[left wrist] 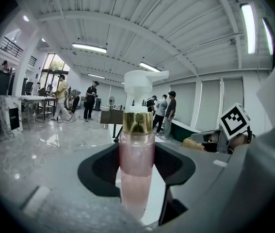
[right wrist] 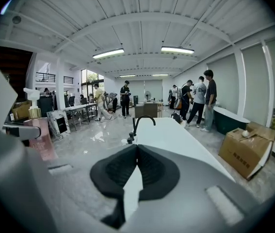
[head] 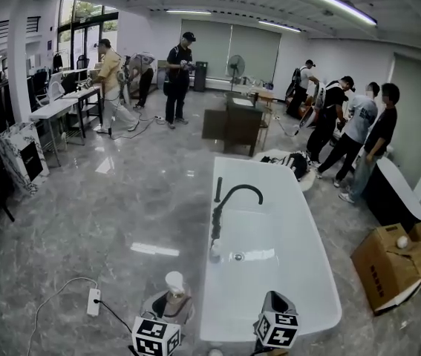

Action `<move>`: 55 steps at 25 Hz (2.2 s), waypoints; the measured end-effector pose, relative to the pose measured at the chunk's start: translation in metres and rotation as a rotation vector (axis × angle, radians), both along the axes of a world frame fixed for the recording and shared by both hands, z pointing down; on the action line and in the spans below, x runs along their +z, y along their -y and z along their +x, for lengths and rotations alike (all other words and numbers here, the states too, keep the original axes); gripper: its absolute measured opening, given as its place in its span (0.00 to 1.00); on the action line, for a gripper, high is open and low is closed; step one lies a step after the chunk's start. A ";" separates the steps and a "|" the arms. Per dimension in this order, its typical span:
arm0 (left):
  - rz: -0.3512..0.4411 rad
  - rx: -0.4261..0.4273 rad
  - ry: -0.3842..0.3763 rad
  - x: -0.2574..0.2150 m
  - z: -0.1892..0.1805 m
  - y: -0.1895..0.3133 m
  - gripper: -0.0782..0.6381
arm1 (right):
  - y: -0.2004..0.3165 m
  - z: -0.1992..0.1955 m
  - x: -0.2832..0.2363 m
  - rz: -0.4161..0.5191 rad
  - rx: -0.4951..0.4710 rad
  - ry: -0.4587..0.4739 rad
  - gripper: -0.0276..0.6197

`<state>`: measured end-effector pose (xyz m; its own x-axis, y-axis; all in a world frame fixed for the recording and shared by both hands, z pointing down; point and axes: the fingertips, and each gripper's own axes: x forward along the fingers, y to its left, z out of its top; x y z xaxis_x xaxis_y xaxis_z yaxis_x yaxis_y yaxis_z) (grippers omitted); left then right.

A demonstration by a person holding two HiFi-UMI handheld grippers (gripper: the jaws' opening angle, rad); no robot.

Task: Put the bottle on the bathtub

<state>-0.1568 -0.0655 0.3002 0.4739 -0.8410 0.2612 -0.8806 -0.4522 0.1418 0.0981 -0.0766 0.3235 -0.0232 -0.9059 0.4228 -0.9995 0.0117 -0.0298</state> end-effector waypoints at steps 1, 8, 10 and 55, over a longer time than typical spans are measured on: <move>-0.002 0.003 0.004 0.000 0.003 0.002 0.41 | 0.004 0.000 0.002 -0.005 -0.006 0.008 0.05; -0.018 -0.001 0.012 0.010 0.025 0.025 0.41 | 0.034 0.012 0.015 -0.022 -0.033 0.003 0.05; -0.034 -0.006 0.003 0.017 0.030 0.032 0.41 | 0.041 0.018 0.022 -0.032 -0.035 -0.003 0.05; -0.243 0.060 0.082 0.179 0.089 0.097 0.41 | 0.101 0.029 0.199 -0.313 -0.129 0.016 0.05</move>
<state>-0.0681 -0.1623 0.4795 0.4899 -0.7198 0.4919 -0.8662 -0.4654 0.1818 0.1268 -0.1779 0.5230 -0.1385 -0.7217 0.6783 -0.9897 0.1261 -0.0679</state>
